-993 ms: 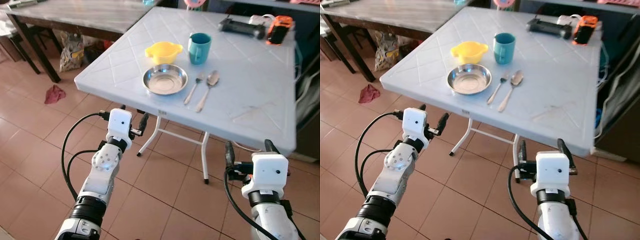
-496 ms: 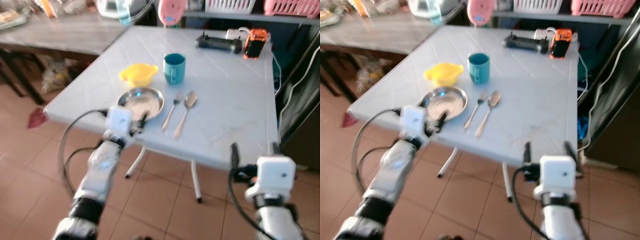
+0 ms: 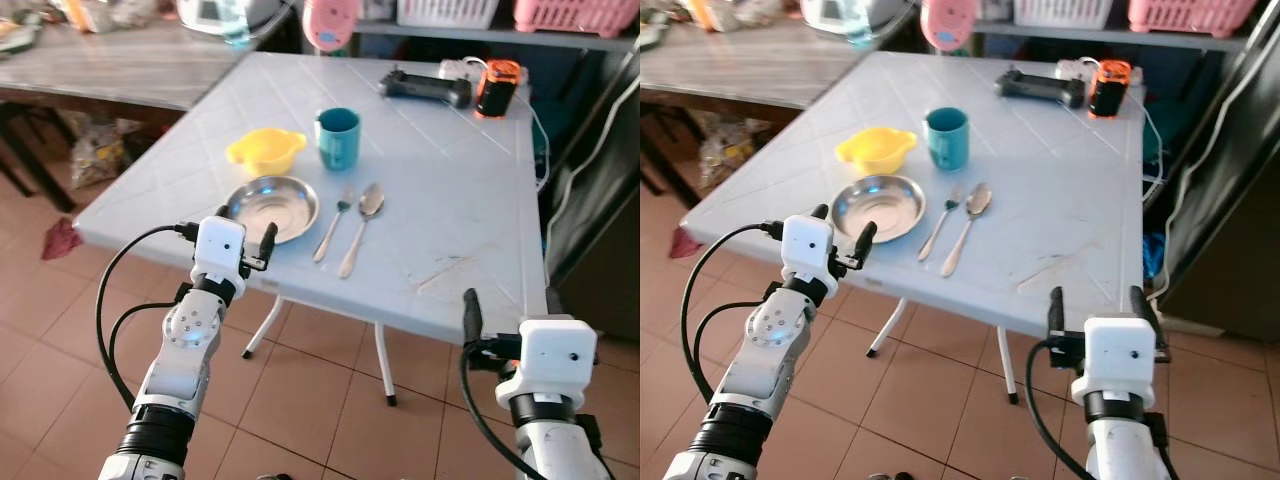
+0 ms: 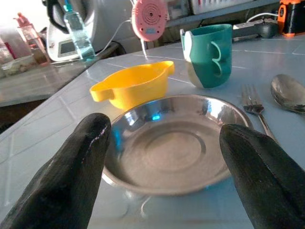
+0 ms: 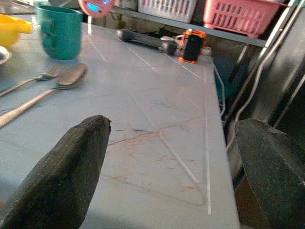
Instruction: Setting the table
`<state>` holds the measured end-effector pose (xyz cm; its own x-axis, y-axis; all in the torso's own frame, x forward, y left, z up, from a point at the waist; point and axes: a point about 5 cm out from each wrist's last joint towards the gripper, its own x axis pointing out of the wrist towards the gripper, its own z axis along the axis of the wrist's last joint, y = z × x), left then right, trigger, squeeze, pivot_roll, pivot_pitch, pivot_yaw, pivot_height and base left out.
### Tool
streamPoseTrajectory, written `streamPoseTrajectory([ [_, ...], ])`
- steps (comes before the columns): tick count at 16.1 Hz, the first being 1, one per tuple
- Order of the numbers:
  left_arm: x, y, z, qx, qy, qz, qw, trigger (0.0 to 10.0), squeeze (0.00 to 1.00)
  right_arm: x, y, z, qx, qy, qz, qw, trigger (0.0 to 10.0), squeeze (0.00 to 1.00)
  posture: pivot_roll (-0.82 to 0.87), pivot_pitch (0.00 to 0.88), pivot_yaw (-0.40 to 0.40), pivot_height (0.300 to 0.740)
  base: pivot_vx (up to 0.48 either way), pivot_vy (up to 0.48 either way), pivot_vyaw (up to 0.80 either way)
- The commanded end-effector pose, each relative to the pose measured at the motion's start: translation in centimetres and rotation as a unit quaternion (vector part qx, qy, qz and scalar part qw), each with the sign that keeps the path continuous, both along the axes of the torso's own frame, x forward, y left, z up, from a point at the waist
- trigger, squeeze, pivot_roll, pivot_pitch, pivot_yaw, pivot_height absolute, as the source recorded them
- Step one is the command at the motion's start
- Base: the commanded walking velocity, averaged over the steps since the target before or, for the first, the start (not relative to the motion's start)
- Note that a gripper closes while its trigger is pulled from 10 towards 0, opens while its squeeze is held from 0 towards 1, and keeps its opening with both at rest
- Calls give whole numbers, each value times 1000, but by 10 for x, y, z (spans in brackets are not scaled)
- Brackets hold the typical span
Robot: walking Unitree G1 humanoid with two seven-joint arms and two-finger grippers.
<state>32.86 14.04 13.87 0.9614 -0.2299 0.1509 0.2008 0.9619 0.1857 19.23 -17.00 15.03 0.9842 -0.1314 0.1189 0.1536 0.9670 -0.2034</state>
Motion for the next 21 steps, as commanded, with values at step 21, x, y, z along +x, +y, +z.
streamPoseTrajectory([
  [21, -1, -8, 2, 2, 12, -5, 1000, 10000, 0, -5, 1, 2, 1, 3, -4, 1000, 10000, 0, -123, 179, 81, 740, 0, 474, -675],
])
